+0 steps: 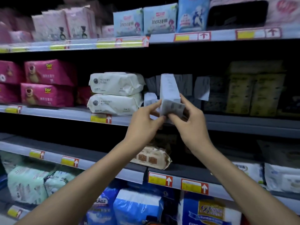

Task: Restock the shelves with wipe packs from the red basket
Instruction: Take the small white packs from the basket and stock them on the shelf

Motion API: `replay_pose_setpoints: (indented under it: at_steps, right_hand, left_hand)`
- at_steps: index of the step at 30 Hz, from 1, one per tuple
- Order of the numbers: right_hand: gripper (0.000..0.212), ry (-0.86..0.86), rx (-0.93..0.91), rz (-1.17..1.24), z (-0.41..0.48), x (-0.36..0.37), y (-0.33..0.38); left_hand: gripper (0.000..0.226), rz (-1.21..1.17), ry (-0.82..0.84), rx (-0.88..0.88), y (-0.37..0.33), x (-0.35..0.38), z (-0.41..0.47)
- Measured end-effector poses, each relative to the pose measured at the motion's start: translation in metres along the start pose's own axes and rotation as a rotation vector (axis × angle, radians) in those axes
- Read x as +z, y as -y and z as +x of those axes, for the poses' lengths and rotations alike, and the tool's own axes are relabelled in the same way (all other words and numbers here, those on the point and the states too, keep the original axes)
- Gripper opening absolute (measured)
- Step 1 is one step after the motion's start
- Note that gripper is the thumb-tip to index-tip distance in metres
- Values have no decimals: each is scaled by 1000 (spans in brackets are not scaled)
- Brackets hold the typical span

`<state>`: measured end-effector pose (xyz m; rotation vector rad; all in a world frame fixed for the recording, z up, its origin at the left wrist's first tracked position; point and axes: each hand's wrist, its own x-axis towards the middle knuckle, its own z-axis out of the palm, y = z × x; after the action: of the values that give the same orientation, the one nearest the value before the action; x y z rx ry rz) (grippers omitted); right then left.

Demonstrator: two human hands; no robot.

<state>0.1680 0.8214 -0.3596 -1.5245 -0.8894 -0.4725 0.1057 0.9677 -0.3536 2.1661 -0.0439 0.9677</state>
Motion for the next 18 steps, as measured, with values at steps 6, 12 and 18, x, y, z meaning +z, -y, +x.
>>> replay_pose_setpoints:
  at_steps: [6, 12, 18]
  right_hand:
    - [54, -74, 124, -186, 34, 33, -30]
    - [51, -47, 160, -208, 22, 23, -27]
    - [63, -19, 172, -205, 14, 18, -22]
  left_hand:
    - [17, 286, -368, -154, 8, 21, 15]
    - [34, 376, -320, -138, 8, 33, 4]
    - [54, 306, -213, -136, 5, 35, -13]
